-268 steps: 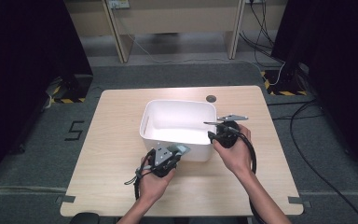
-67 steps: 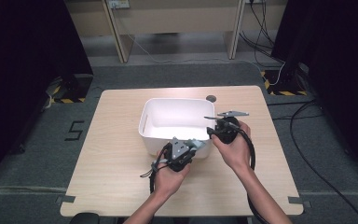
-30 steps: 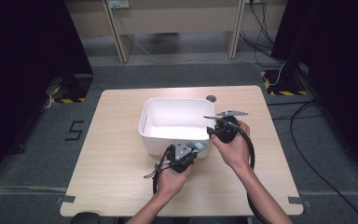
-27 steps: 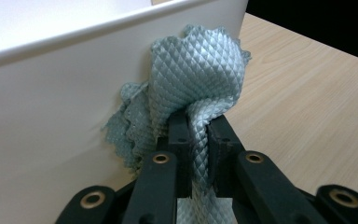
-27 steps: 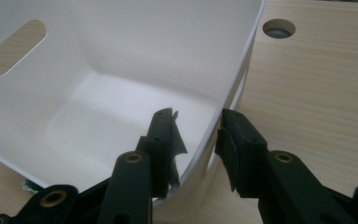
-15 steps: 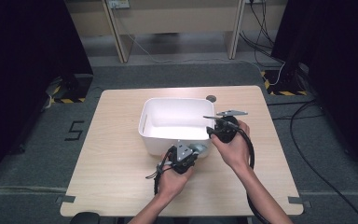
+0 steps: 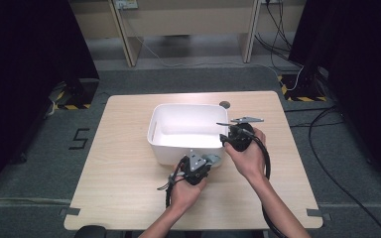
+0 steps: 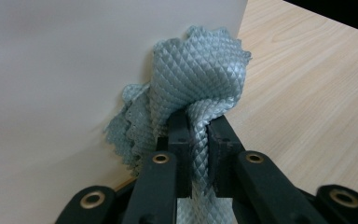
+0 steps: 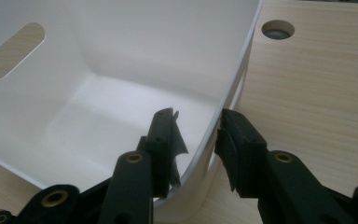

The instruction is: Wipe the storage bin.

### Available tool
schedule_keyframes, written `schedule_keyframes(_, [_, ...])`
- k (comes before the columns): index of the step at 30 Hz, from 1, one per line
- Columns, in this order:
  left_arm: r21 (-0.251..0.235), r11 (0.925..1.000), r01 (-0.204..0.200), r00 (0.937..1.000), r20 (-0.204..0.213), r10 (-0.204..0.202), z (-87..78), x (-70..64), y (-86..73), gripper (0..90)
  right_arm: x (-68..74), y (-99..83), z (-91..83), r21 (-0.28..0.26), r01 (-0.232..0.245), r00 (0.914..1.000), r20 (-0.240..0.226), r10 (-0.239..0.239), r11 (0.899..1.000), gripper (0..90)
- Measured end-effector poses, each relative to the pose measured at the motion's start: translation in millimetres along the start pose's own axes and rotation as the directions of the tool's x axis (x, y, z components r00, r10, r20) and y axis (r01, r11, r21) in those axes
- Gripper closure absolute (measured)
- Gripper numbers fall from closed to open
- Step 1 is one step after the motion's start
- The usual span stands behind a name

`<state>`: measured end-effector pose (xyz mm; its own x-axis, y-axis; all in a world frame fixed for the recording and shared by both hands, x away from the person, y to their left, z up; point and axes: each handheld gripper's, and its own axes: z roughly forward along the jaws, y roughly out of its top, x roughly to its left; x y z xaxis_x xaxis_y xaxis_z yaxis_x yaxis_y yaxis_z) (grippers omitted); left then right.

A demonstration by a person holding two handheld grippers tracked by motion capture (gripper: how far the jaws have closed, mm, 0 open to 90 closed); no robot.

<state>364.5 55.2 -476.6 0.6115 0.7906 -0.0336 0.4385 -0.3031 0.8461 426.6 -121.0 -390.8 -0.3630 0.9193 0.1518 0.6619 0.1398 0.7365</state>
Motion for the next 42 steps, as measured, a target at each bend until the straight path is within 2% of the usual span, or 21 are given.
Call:
schedule_keyframes(15, [0.019,0.9998,-0.001,1.0,0.003,0.001,6.5,-1.5,-4.4,82.0,1.1,-1.4,0.4,-0.011,0.007,1.0,0.004,-0.007,1.0,66.4])
schedule_keyframes(22, [0.049,0.9982,-0.034,0.9994,0.001,0.034,10.8,-1.9,-5.5,82.0,0.8,-1.3,0.8,-0.012,0.004,1.0,0.003,-0.004,1.0,66.5])
schedule_keyframes(42, [0.104,0.9933,-0.049,0.9988,0.003,0.049,22.2,-2.6,-11.5,82.0,0.0,-0.8,1.2,-0.009,-0.001,1.0,0.0,0.001,1.0,66.5])
